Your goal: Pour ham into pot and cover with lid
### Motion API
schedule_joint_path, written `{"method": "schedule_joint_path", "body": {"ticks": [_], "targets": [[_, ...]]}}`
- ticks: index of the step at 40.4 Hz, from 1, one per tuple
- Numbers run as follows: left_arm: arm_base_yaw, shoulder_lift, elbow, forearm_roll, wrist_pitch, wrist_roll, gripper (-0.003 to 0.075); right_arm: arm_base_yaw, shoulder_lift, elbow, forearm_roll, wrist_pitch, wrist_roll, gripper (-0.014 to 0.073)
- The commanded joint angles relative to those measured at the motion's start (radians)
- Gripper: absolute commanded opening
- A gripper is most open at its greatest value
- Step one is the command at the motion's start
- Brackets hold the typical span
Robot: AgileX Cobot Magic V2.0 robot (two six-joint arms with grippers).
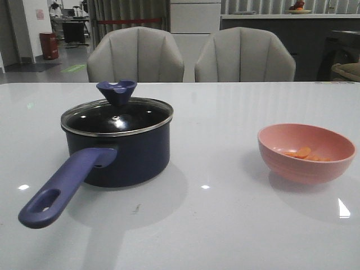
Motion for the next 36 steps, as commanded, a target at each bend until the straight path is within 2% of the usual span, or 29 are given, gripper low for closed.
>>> {"method": "schedule_joint_path", "body": {"ticks": [1, 31, 33, 36], "targets": [[0.004, 0.013, 0.022, -0.008, -0.079, -0.004, 0.013, -0.006, -0.019, -0.006, -0.014, -0.078, -0.005, 0.0178], [0.004, 0.013, 0.022, -0.008, -0.079, -0.004, 0.013, -0.006, -0.019, -0.006, -0.014, -0.078, -0.005, 0.0178], [0.004, 0.013, 0.022, -0.008, -0.102, -0.004, 0.013, -0.006, -0.019, -0.006, -0.014, -0.078, -0.005, 0.0178], [0.004, 0.013, 0.022, -0.008, -0.206, -0.004, 0.013, -0.006, -0.019, -0.006, -0.014, -0.078, -0.005, 0.0178]]}}
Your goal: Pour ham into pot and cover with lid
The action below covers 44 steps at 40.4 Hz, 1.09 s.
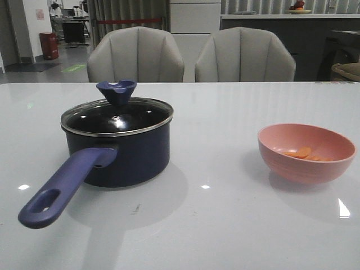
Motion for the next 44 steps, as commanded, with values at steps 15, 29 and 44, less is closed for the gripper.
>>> {"method": "schedule_joint_path", "body": {"ticks": [15, 29, 44], "targets": [[0.001, 0.074, -0.335, -0.031, 0.07, -0.005, 0.013, -0.006, -0.019, -0.006, -0.014, -0.078, -0.005, 0.0178], [0.001, 0.173, -0.495, -0.166, 0.421, -0.005, 0.013, -0.006, -0.019, -0.006, -0.014, -0.078, -0.005, 0.0178], [0.003, 0.2, -0.462, -0.166, 0.425, -0.005, 0.0234, -0.006, -0.019, -0.006, -0.014, -0.078, -0.005, 0.0178]]}}
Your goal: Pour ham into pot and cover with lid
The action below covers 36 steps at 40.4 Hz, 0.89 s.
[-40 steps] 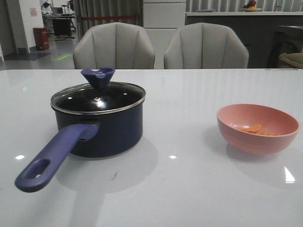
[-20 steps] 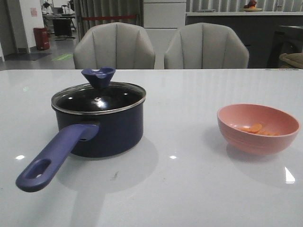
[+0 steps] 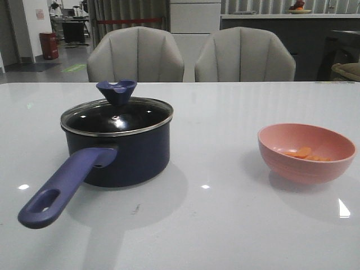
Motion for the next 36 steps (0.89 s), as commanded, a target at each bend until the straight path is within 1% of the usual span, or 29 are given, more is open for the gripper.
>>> {"method": "schedule_joint_path", "body": {"ticks": [1, 7, 10, 15, 18, 25, 28, 32, 34, 36], "targets": [[0.003, 0.035, -0.026, -0.011, -0.079, -0.005, 0.0259, -0.006, -0.019, -0.006, -0.014, -0.078, -0.005, 0.0178], [0.003, 0.069, -0.026, -0.011, -0.079, -0.005, 0.0474, -0.006, -0.019, -0.006, -0.014, -0.078, -0.005, 0.0178], [0.003, 0.09, -0.026, -0.011, -0.079, -0.005, 0.0531, -0.006, -0.019, -0.006, -0.014, -0.078, -0.005, 0.0178], [0.003, 0.14, -0.032, -0.011, -0.079, -0.005, 0.0544, -0.006, -0.019, -0.006, -0.014, -0.078, -0.005, 0.0178], [0.003, 0.189, -0.064, -0.011, -0.052, -0.005, 0.0544, -0.006, -0.019, -0.006, -0.014, -0.078, -0.005, 0.0178], [0.003, 0.38, -0.215, -0.033, 0.047, -0.005, 0.0547, -0.006, -0.019, -0.006, -0.014, -0.078, -0.005, 0.0178], [0.003, 0.485, -0.296, -0.06, 0.091, -0.005, 0.058, -0.006, -0.019, -0.006, -0.014, -0.078, -0.005, 0.0178], [0.003, 0.607, -0.385, -0.075, 0.141, -0.005, 0.0651, -0.006, -0.019, -0.006, -0.014, -0.078, -0.005, 0.0178], [0.001, 0.664, -0.429, -0.083, 0.172, -0.005, 0.0668, -0.006, -0.019, -0.006, -0.014, -0.078, -0.005, 0.0178], [0.001, 0.725, -0.473, -0.098, 0.193, -0.005, 0.0668, -0.006, -0.019, -0.006, -0.014, -0.078, -0.005, 0.0178]]}}
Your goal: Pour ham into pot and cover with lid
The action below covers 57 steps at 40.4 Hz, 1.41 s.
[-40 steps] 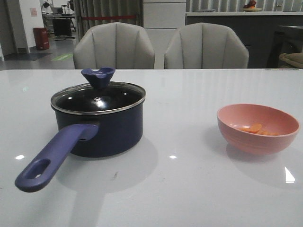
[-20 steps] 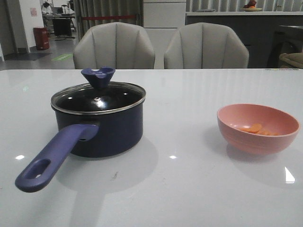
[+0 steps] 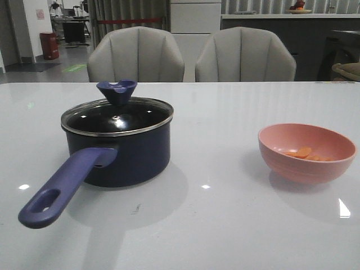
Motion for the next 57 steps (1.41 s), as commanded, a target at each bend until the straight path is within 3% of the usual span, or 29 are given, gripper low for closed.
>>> {"method": "schedule_joint_path", "body": {"ticks": [1, 8, 13, 23, 29, 44, 57], "targets": [[0.001, 0.113, -0.118, -0.043, -0.01, -0.005, 0.0668, -0.006, -0.019, -0.006, -0.014, -0.078, -0.005, 0.0178], [-0.015, 0.299, -0.273, -0.125, 0.078, -0.014, 0.0668, -0.006, -0.019, -0.006, -0.014, -0.078, -0.005, 0.0178], [-0.09, 0.42, -0.383, -0.113, 0.12, -0.064, 0.0668, -0.006, -0.019, -0.006, -0.014, -0.078, -0.005, 0.0178], [-0.27, 0.629, -0.586, 0.15, 0.191, -0.304, 0.0668, -0.006, -0.019, -0.006, -0.014, -0.078, -0.005, 0.0178], [-0.346, 0.756, -0.711, 0.235, 0.263, -0.419, 0.0668, -0.006, -0.019, -0.006, -0.014, -0.078, -0.005, 0.0178], [-0.406, 1.03, -1.064, 0.298, 0.539, -0.494, 0.0668, -0.006, -0.02, -0.006, -0.014, -0.072, -0.005, 0.0178], [-0.42, 1.129, -1.159, 0.334, 0.623, -0.549, 0.0668, -0.006, -0.02, -0.006, -0.014, -0.072, -0.005, 0.0178]]}}
